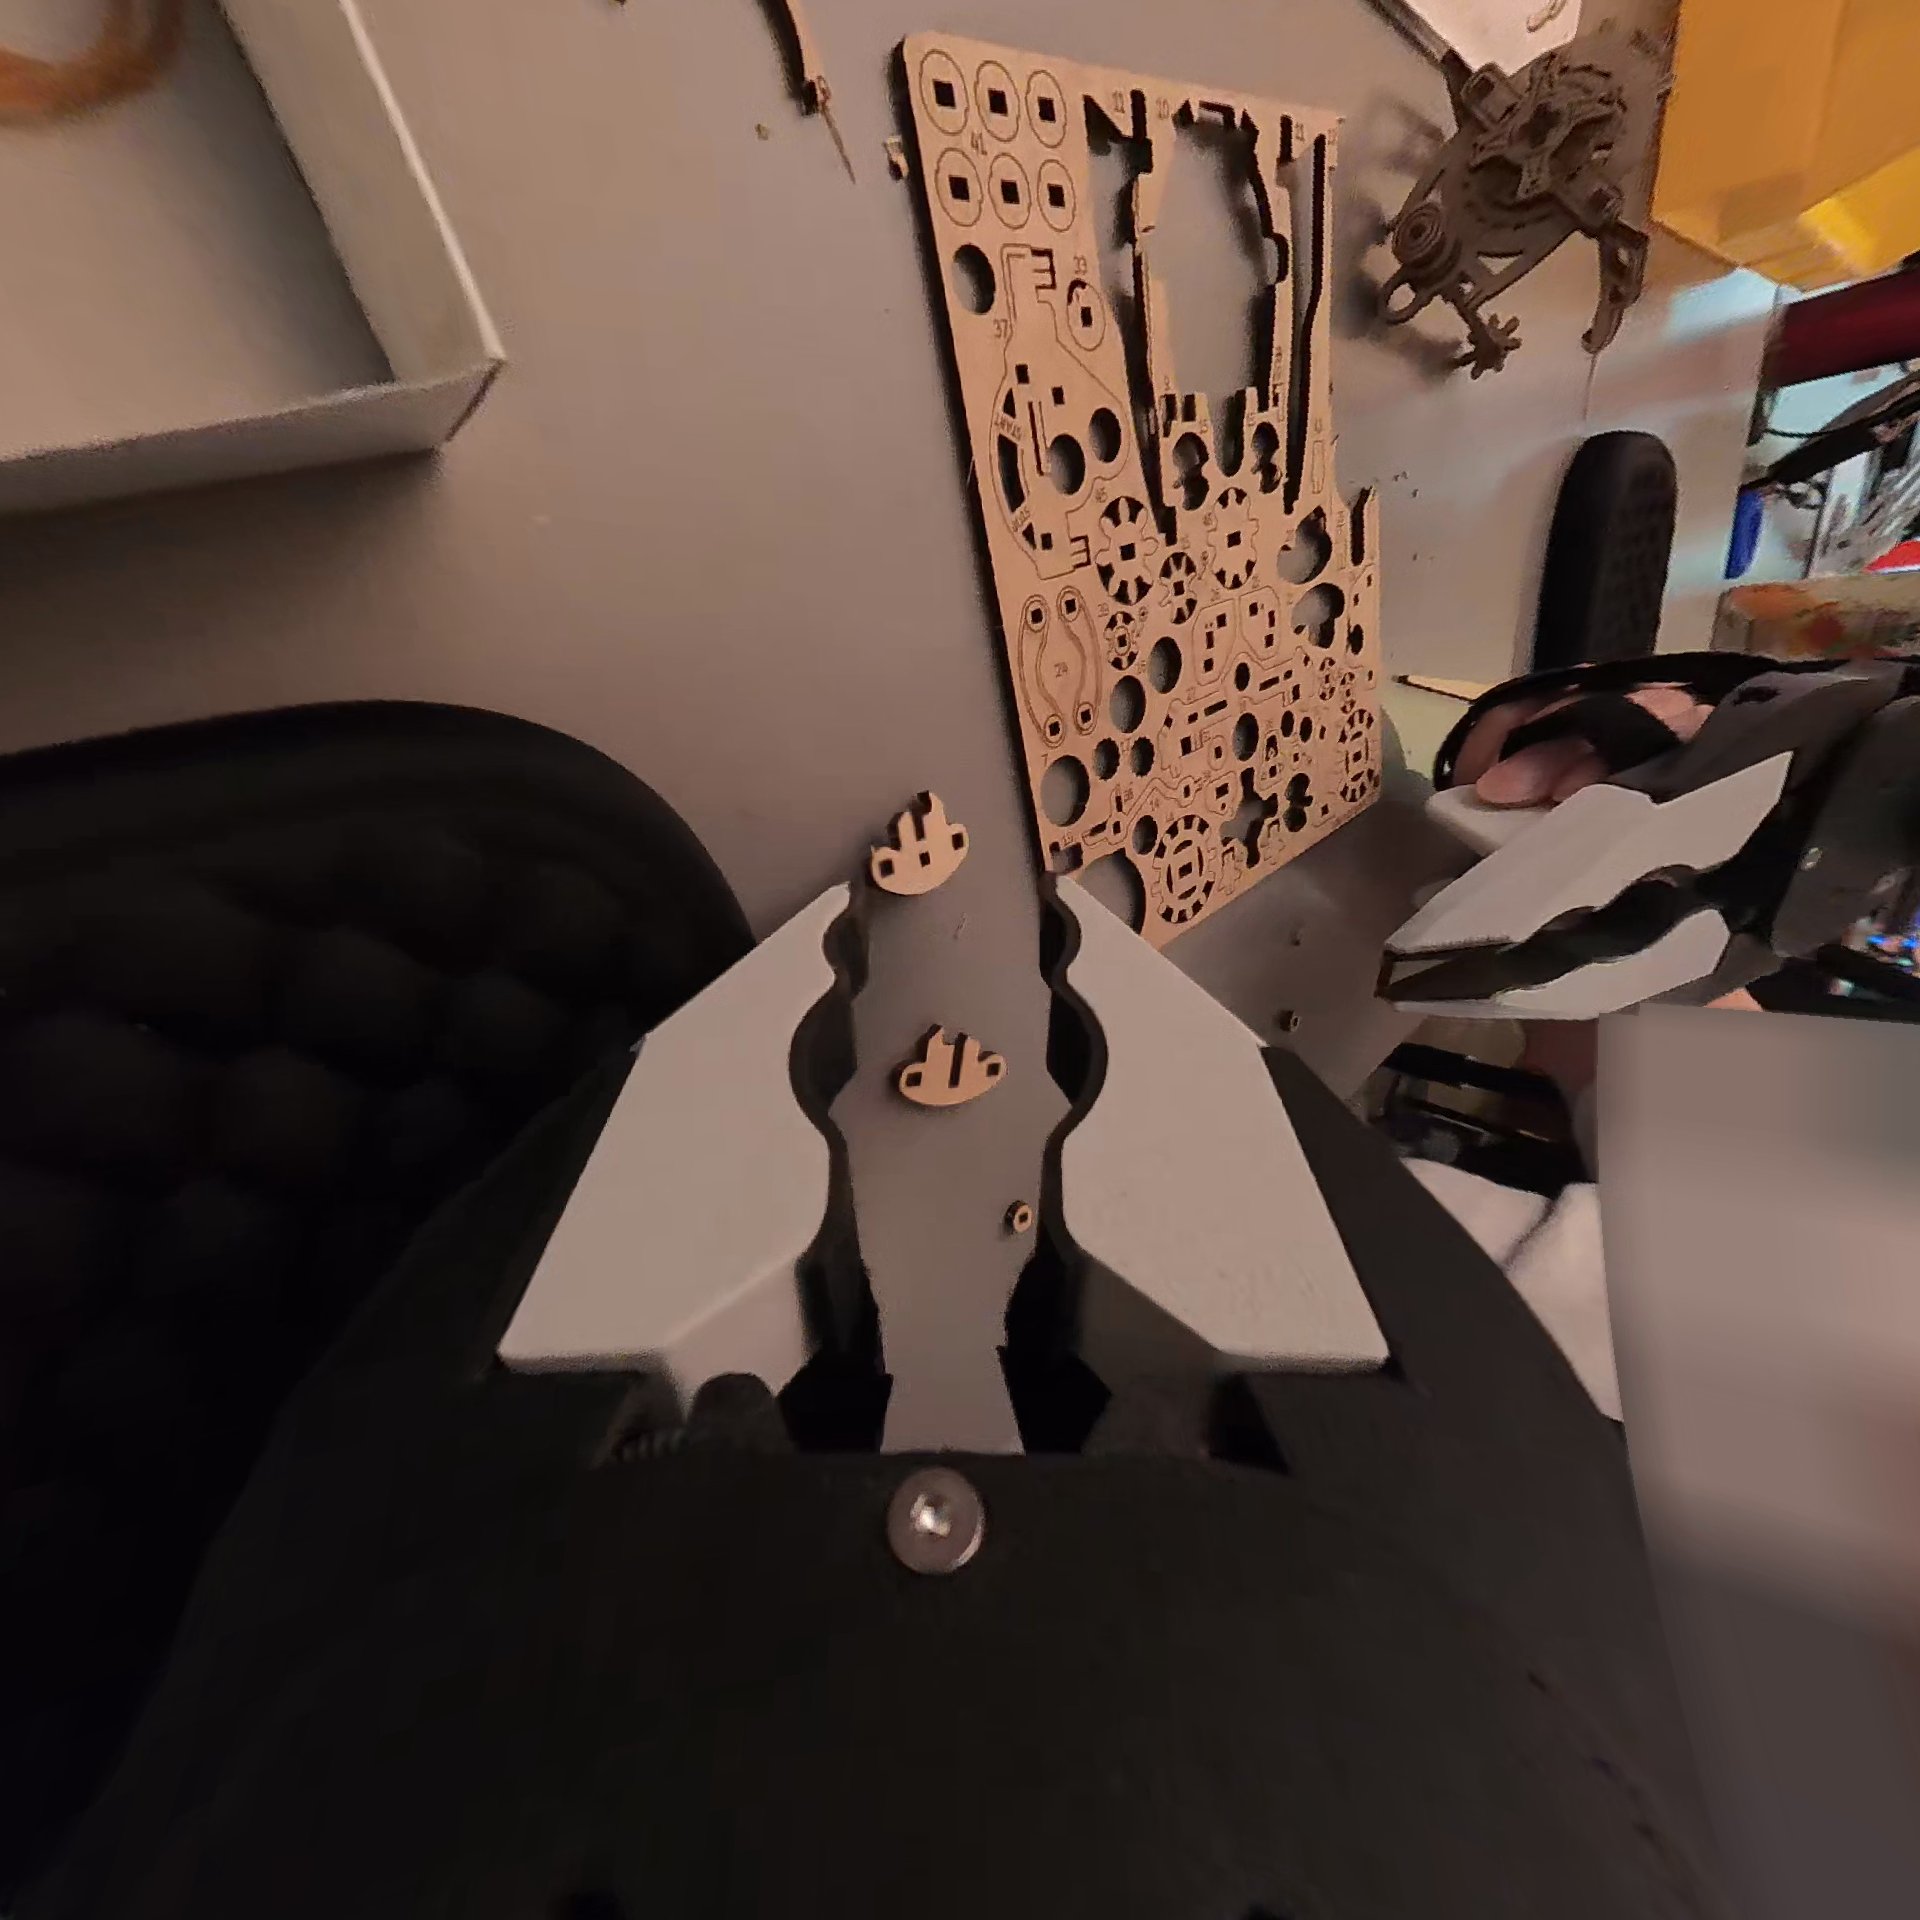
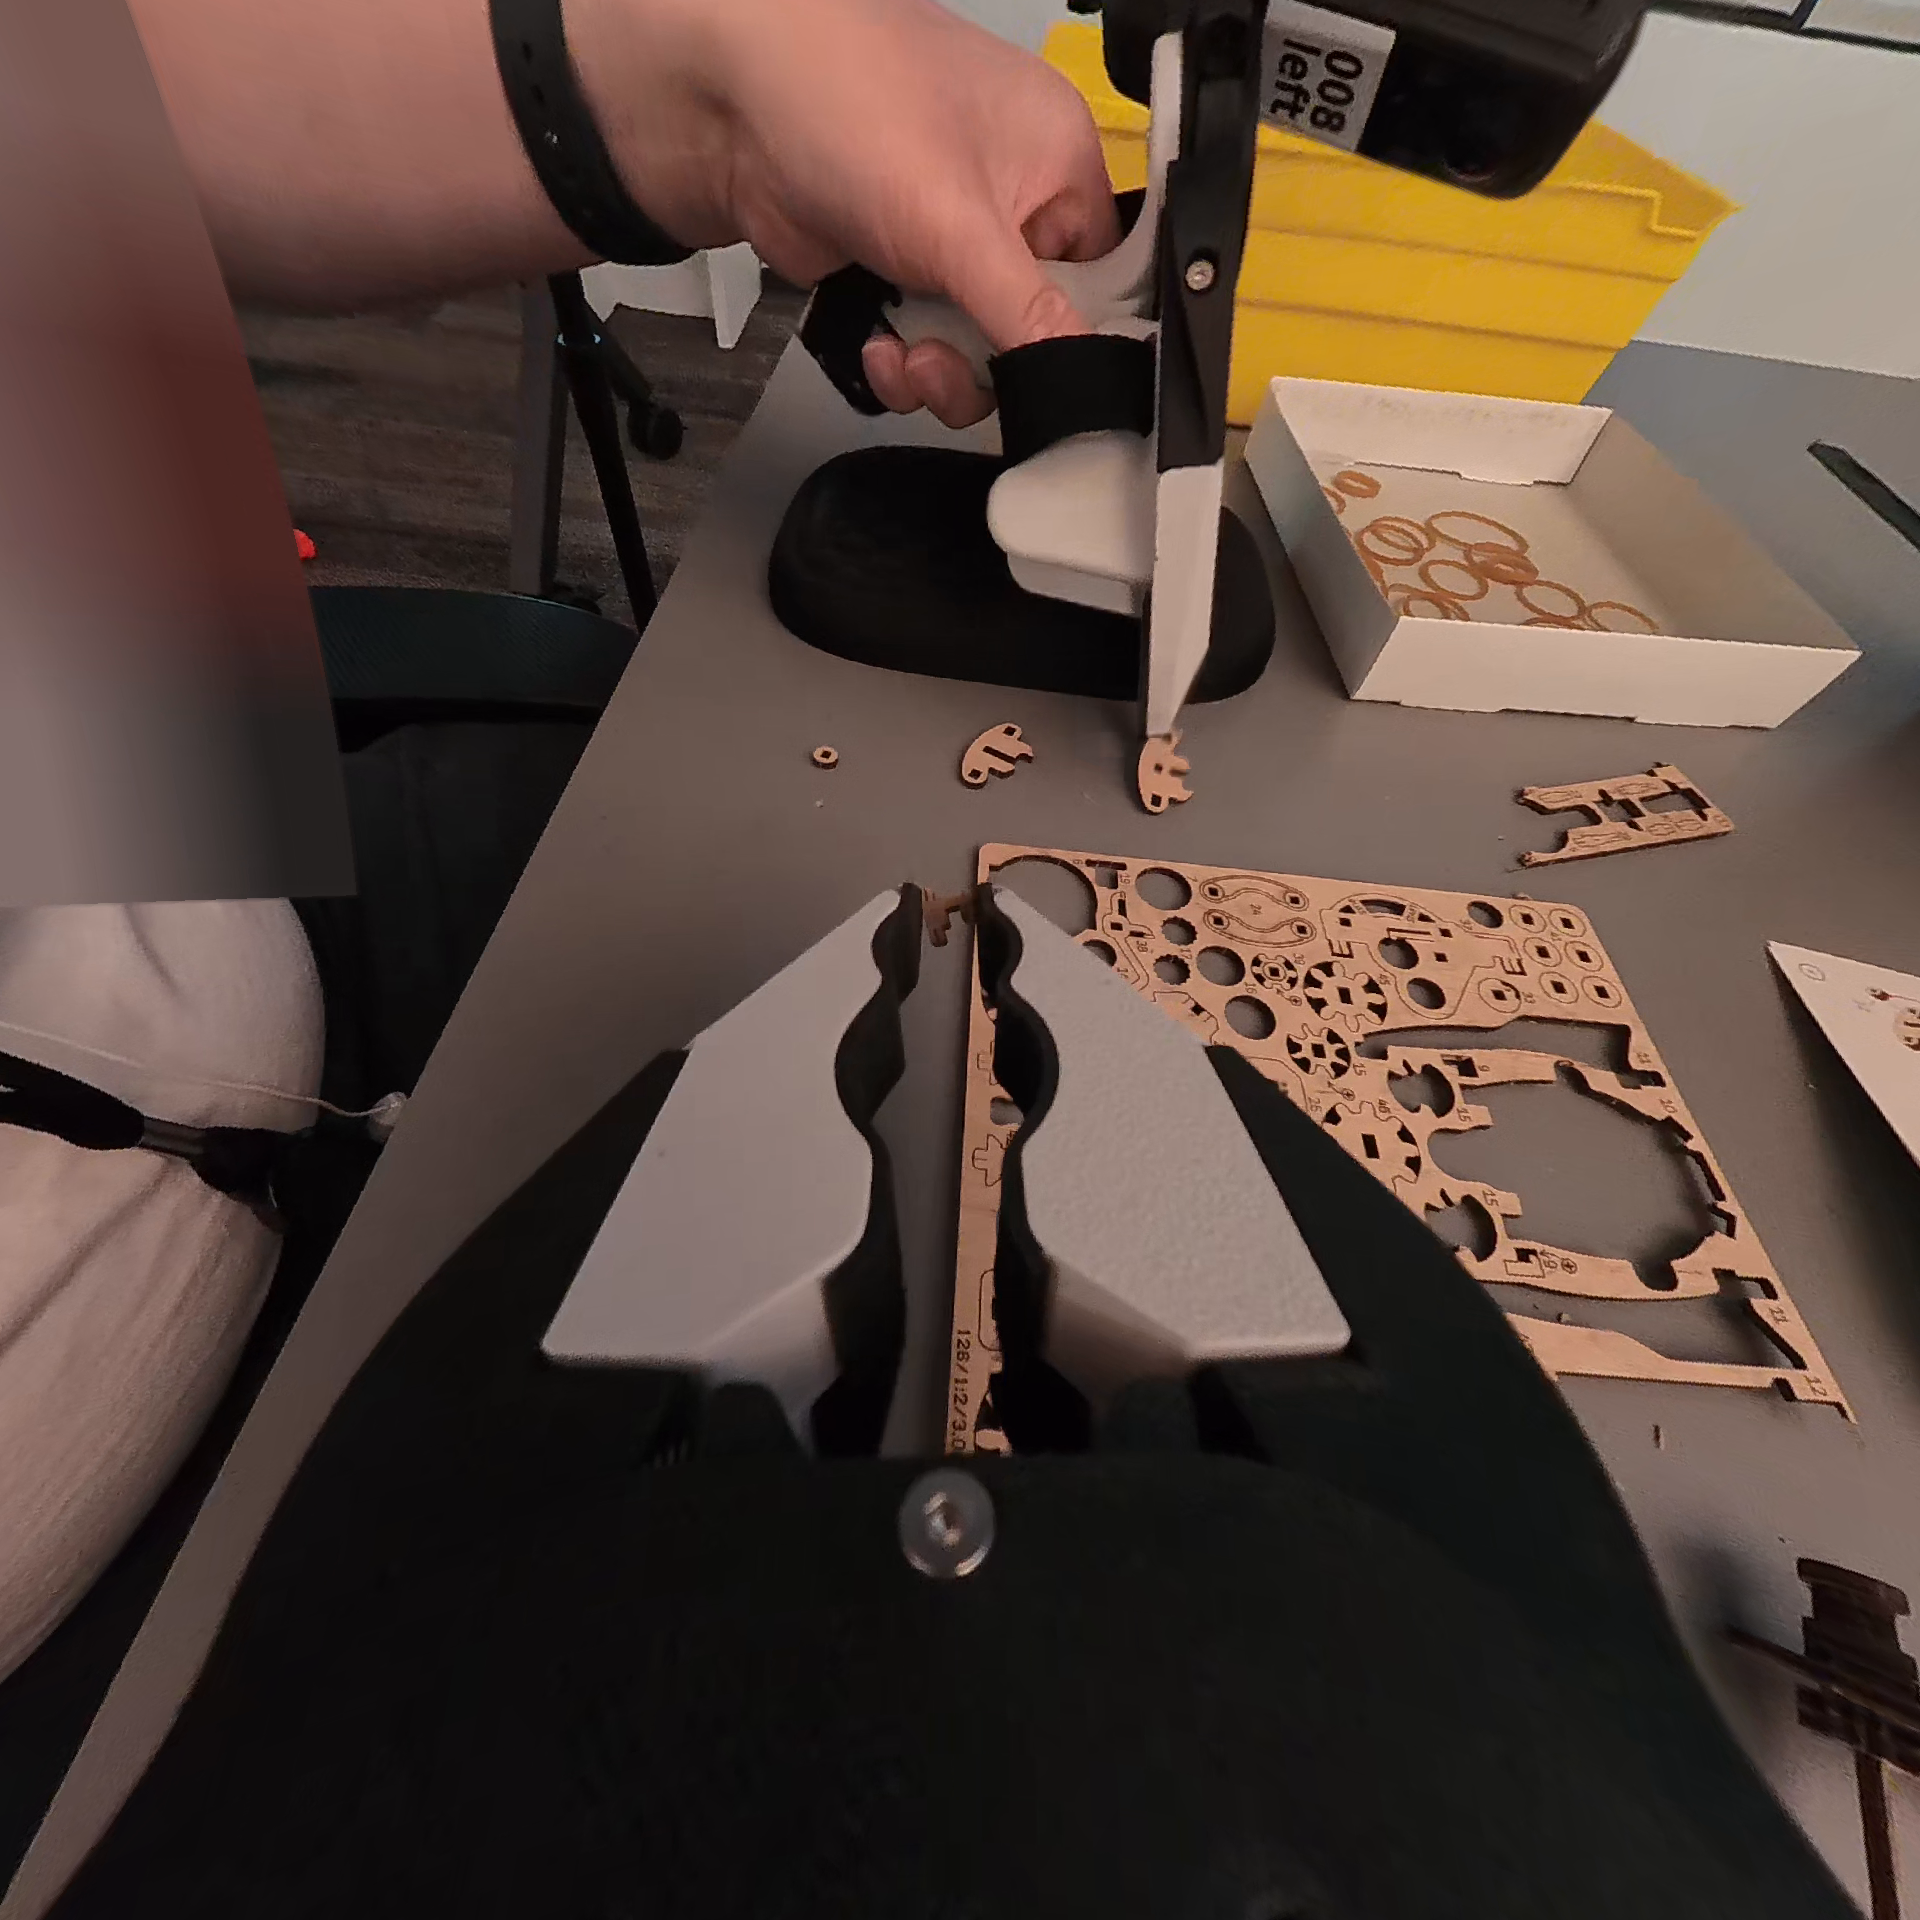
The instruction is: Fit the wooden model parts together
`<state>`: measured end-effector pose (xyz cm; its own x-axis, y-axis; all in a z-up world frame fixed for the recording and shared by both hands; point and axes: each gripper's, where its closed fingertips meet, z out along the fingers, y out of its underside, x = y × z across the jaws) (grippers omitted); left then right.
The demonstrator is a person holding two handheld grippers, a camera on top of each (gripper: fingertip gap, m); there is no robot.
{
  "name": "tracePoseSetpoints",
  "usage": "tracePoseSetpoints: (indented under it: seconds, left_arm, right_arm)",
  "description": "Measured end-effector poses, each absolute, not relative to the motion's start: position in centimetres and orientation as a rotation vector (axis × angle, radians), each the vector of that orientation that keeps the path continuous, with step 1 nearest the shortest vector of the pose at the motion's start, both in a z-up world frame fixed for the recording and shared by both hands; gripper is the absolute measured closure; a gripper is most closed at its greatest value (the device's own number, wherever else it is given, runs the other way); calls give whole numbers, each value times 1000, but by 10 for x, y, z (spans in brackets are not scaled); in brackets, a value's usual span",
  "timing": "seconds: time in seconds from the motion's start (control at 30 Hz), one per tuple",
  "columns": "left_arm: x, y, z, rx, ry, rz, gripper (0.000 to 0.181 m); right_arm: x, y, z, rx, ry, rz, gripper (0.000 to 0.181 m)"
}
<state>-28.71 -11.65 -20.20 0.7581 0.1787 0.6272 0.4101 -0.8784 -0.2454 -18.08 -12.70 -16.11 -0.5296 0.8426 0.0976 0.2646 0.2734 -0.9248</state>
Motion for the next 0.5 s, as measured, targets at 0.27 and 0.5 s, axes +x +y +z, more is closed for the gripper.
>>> tracePoseSetpoints:
  seconds: [0.27,0.5]
  left_arm:
    - [-279,-123,-130,-2142,-258,-738,158]
    - [-186,-152,-84,-1676,3,-1266,169]
  right_arm:
    - [-179,-134,-126,-825,-1777,1315,173]
    - [-174,-149,-90,-615,-1636,1314,173]
